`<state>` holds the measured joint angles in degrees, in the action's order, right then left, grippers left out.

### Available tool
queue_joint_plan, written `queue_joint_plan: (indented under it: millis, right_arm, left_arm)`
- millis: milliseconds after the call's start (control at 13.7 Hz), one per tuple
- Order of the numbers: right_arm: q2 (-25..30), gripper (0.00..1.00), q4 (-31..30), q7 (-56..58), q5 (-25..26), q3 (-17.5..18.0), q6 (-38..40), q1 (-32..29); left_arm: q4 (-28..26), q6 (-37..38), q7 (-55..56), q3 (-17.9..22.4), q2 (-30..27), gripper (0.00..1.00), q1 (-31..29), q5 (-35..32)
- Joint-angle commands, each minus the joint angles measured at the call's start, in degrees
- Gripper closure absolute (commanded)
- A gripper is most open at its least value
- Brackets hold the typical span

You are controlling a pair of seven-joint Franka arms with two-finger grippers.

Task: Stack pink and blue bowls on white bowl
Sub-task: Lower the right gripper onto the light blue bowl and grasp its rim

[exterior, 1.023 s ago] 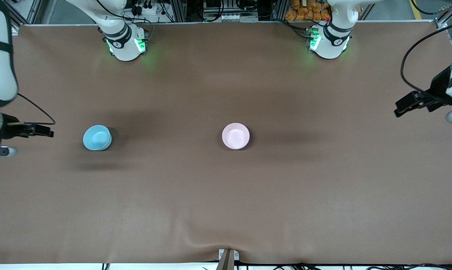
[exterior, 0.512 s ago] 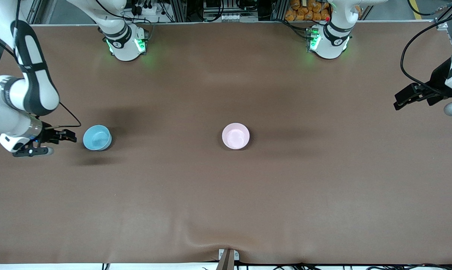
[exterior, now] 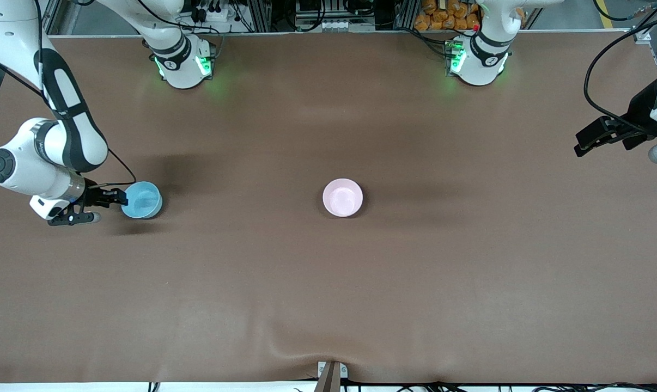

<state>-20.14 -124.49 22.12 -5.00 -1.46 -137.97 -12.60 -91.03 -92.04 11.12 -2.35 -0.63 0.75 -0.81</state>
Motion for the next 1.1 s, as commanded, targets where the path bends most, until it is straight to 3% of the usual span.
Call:
queue_joint_plan:
  millis: [0, 73, 219, 365, 438, 658, 804, 1023]
  right_arm:
    - [-0.34, 0.52, -2.25, 2.66, -3.44, 0.50, -3.26, 0.03]
    - [-0.43, 0.61, -2.16, 3.45, -3.44, 0.50, -3.36, -0.05]
    - [-0.95, 0.69, -2.16, 5.38, -3.44, 0.41, -4.23, -0.23]
    - [-1.48, 0.94, -2.16, 6.88, -3.44, 0.41, -5.12, -0.67]
    - [-1.48, 1.00, -2.16, 6.88, -3.53, 0.41, -5.12, -0.58]
    - [-1.13, 1.00, -1.55, 6.36, -3.53, 0.50, -3.63, 0.12]
    - [-0.70, 1.00, 0.37, 5.92, -4.58, 1.19, 1.71, 0.21]
    - [1.15, 1.00, 4.59, 2.51, -10.90, 3.74, 10.76, 0.82]
  left_arm:
    - [-0.82, -0.15, -0.58, -0.29, -0.95, 0.00, -0.40, 0.20]
    - [-0.82, -0.15, -0.58, -0.29, -1.03, 0.00, -0.40, 0.11]
    - [-0.73, -0.15, -0.58, -0.29, -0.95, 0.00, -0.49, 0.11]
    - [-0.73, -0.24, -0.58, -0.29, -0.95, 0.00, -0.40, 0.02]
    - [-0.73, -0.24, -0.58, -0.29, -0.95, 0.00, -0.49, 0.02]
    - [-0.65, -0.33, -0.58, -0.29, -0.68, 0.00, -0.40, -0.07]
    - [-0.64, -0.33, -0.58, -0.29, -0.60, 0.00, -0.49, -0.07]
    - [-0.64, -0.33, -0.66, -0.29, -0.60, 0.00, -0.40, -0.07]
